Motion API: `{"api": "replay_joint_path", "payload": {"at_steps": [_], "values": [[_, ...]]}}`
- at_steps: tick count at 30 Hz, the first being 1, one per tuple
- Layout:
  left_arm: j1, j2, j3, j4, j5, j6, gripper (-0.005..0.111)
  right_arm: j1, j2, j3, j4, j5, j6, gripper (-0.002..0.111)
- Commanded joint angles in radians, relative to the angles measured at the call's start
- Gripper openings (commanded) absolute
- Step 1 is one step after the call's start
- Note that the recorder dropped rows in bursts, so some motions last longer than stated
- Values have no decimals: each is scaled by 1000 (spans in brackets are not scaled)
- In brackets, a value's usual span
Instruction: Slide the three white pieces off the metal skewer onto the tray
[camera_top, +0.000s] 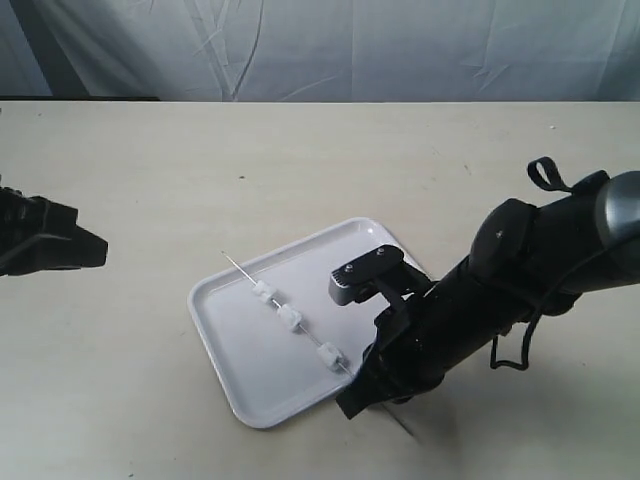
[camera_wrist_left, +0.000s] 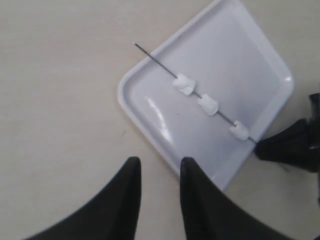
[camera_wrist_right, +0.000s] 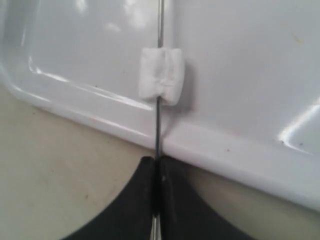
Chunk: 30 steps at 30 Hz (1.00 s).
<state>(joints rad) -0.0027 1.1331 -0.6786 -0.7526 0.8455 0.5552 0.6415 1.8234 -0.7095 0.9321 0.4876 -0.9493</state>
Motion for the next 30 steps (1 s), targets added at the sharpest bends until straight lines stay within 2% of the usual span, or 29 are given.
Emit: {"api": "replay_joint_path", "payload": {"at_steps": [1,7,9,13,19,21,30], "values": [[-8,1,9,-167,13,-5,28,6,-28,24,-83,7,80,-1],[-8,1,150,-333,-9,13,28,6,-159,24,-242,6,274,-1],[-8,1,203,-417,-29,85,28,6,-194,24,-279,22,333,-1],[-8,9,306,-713,-11,329,28,6,-224,24,-277,52,361,-1],[-10,106,399,-992,67,520,28,6,-225,26,-271,57,411,-1],[-12,150,411,-992,95,563,28,6,-225,26,-269,57,424,-1],[-98,361,377,-992,93,683,28,6,-225,26,-214,55,424,-1]]}}
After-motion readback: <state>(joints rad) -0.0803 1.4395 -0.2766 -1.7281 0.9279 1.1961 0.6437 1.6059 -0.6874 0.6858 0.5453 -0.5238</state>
